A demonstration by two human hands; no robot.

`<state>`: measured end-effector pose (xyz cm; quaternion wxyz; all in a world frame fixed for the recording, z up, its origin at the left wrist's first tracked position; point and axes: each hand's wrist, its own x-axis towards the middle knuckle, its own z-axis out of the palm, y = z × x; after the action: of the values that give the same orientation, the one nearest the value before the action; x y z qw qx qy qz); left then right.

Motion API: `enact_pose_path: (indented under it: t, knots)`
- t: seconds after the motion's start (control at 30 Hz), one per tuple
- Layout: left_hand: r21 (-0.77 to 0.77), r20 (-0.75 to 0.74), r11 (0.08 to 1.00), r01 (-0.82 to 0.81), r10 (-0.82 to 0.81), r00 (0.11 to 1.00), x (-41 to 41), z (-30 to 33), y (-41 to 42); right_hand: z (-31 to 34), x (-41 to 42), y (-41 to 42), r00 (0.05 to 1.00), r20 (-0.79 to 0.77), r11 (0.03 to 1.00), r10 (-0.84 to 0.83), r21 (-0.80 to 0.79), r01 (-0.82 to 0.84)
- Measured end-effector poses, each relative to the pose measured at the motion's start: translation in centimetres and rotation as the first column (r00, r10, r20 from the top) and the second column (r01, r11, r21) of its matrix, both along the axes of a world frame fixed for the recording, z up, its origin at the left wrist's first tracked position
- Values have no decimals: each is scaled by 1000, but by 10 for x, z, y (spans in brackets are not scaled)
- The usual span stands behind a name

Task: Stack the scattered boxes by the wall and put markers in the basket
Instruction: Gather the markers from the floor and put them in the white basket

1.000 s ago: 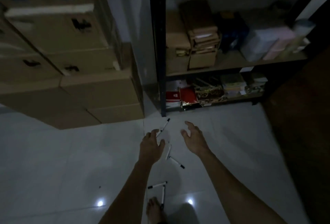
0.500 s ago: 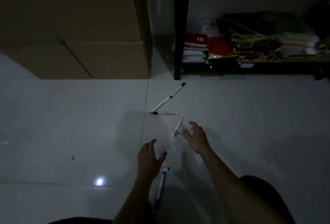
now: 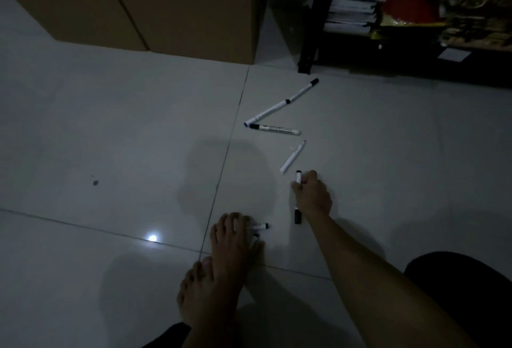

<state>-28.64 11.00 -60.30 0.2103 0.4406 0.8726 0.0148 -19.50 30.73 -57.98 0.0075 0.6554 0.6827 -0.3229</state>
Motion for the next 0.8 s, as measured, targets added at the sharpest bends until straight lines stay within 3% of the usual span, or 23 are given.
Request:
enact_pose_path:
  t: [0.1,0.37,0.47,0.67,0.8]
  knots:
    - [119,-104,992,32,-20,994,-9,-3,4,-2,-6,4,994,-67,996,-87,-23,86]
    - [146,-180,980,135,-107,978,-22,-5,-7,3,-24,35,953,-183,969,-242,-91,229]
    - [105,-156,990,94,-77,985,-21,-8,-13,2,-35,40,949,-183,964,-258,-119,239]
    - [23,23,999,22,-23,999,-19,-12,-14,-1,-48,41,981,-26,979,-191,-77,188]
    - [61,31,998,26,-28,999,-24,-7,-5,0,-53,43,983,-36,979,-181,-98,177]
